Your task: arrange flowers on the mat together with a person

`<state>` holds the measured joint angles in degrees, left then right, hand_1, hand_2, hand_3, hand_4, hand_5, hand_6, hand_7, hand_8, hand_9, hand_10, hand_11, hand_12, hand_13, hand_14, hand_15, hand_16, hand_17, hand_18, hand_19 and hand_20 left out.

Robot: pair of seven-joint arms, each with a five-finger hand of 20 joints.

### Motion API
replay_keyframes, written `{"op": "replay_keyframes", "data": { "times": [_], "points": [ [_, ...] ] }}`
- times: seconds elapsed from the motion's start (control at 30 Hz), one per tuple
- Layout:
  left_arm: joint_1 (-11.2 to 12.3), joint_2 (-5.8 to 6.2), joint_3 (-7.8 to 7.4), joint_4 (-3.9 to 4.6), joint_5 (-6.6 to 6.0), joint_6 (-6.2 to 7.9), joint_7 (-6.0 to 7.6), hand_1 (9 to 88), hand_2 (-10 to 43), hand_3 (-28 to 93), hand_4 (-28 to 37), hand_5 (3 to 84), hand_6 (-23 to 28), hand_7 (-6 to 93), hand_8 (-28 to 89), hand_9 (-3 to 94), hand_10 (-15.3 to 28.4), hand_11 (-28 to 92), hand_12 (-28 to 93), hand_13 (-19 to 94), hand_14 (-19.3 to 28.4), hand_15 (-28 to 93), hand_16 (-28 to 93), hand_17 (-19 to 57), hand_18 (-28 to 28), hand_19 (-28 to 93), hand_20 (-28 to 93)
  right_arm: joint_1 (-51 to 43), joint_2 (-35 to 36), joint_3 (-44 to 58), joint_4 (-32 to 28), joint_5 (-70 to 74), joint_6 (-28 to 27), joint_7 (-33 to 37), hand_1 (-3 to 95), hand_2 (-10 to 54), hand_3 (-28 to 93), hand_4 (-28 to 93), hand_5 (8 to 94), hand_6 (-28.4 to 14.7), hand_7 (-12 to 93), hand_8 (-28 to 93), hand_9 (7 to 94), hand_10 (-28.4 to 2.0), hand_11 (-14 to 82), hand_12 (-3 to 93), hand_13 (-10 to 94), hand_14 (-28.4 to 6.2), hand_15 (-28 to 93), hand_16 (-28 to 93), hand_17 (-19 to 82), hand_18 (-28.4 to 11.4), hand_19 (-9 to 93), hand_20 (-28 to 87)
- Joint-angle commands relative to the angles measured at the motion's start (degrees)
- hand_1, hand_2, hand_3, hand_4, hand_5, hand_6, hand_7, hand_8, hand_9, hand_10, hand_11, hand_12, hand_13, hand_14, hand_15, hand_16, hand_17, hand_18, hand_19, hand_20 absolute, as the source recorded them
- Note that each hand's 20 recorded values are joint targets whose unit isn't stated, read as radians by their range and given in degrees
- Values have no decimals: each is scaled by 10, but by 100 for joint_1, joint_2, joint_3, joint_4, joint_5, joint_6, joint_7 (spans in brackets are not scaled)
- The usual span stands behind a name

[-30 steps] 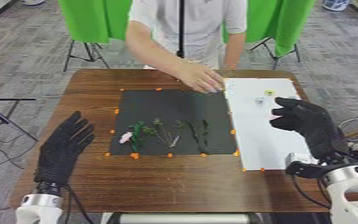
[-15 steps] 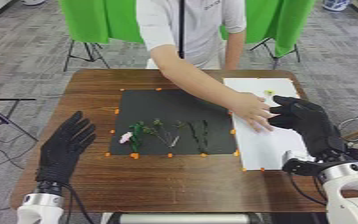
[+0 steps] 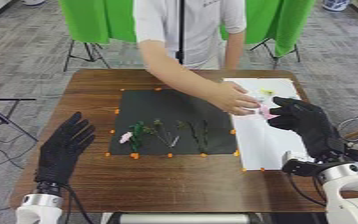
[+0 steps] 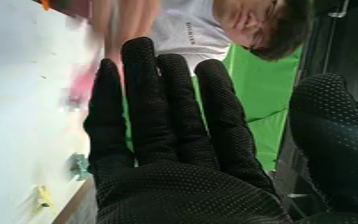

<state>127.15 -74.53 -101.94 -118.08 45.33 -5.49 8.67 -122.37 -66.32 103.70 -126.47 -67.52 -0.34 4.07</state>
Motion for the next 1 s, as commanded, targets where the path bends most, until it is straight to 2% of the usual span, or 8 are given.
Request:
{"op": "replay_keyframes", "data": {
  "times": [0.03, 0.07, 0.2, 0.27, 0.43, 0.53, 0.7, 1.0],
  "points": [
    [48, -106, -9, 33, 36, -97, -119, 255, 28, 719, -260, 331, 30, 200, -98, 276, 120, 207, 173, 236, 140, 270, 14, -85, 221, 447, 106, -71, -58, -5, 0, -51, 10, 40, 177, 85, 855, -233, 474, -59, 201, -113, 479, -169, 235, 233, 431, -154, 458, 175, 146, -230, 563, 307],
    [13, -174, -51, 39, 90, -164, -190, 255, 28, 719, -260, 331, 30, 199, -98, 277, 121, 208, 173, 237, 141, 271, 15, -85, 221, 448, 106, -68, -53, 3, 1, -52, 8, 40, 176, 86, 855, -232, 474, -59, 201, -113, 479, -169, 235, 233, 431, -154, 458, 175, 146, -230, 562, 307],
    [-22, -84, -21, 49, 80, -159, -128, 254, 28, 720, -260, 332, 30, 198, -98, 280, 121, 210, 172, 238, 142, 273, 14, -86, 222, 448, 106, -70, -9, 47, 1, -52, -16, 22, 175, 88, 854, -232, 474, -59, 201, -112, 480, -169, 236, 233, 431, -154, 458, 175, 146, -230, 563, 307],
    [-51, -211, -83, 42, 161, -273, -228, 254, 29, 720, -260, 331, 30, 198, -97, 280, 121, 210, 172, 238, 142, 273, 13, -86, 221, 448, 106, -55, -17, 41, 12, -43, -26, 30, 174, 88, 855, -232, 475, -59, 201, -112, 480, -169, 236, 233, 431, -154, 457, 175, 146, -230, 563, 307],
    [55, -118, -65, 15, 97, -222, -206, 255, 29, 719, -261, 331, 29, 199, -97, 282, 122, 212, 171, 240, 143, 276, 13, -86, 221, 448, 106, -87, -53, 35, 21, -62, -125, 70, 174, 89, 855, -231, 475, -58, 203, -113, 479, -169, 235, 233, 431, -154, 458, 175, 145, -230, 563, 307],
    [45, -35, -41, 33, 56, -149, -164, 254, 29, 720, -260, 331, 29, 199, -97, 282, 123, 211, 171, 241, 143, 275, 11, -86, 221, 449, 106, -93, -36, 44, 21, -63, -109, 72, 174, 90, 855, -231, 475, -58, 203, -113, 480, -169, 234, 233, 431, -155, 459, 175, 144, -230, 562, 307],
    [43, 30, -19, 49, 36, -190, -122, 254, 29, 720, -260, 333, 29, 201, -98, 283, 123, 212, 170, 241, 142, 276, 11, -86, 221, 448, 105, -99, -18, 59, 30, -63, -67, 67, 174, 91, 855, -231, 474, -59, 202, -113, 479, -169, 235, 234, 430, -154, 458, 174, 143, -230, 562, 307],
    [63, 92, -3, 54, 7, -150, -86, 256, 29, 719, -259, 332, 30, 199, -97, 283, 123, 213, 170, 242, 143, 276, 11, -85, 222, 449, 105, -90, -19, 24, 40, -72, -96, 93, 173, 91, 856, -230, 475, -59, 202, -113, 479, -169, 234, 234, 430, -155, 458, 174, 143, -231, 561, 307]
  ]
}}
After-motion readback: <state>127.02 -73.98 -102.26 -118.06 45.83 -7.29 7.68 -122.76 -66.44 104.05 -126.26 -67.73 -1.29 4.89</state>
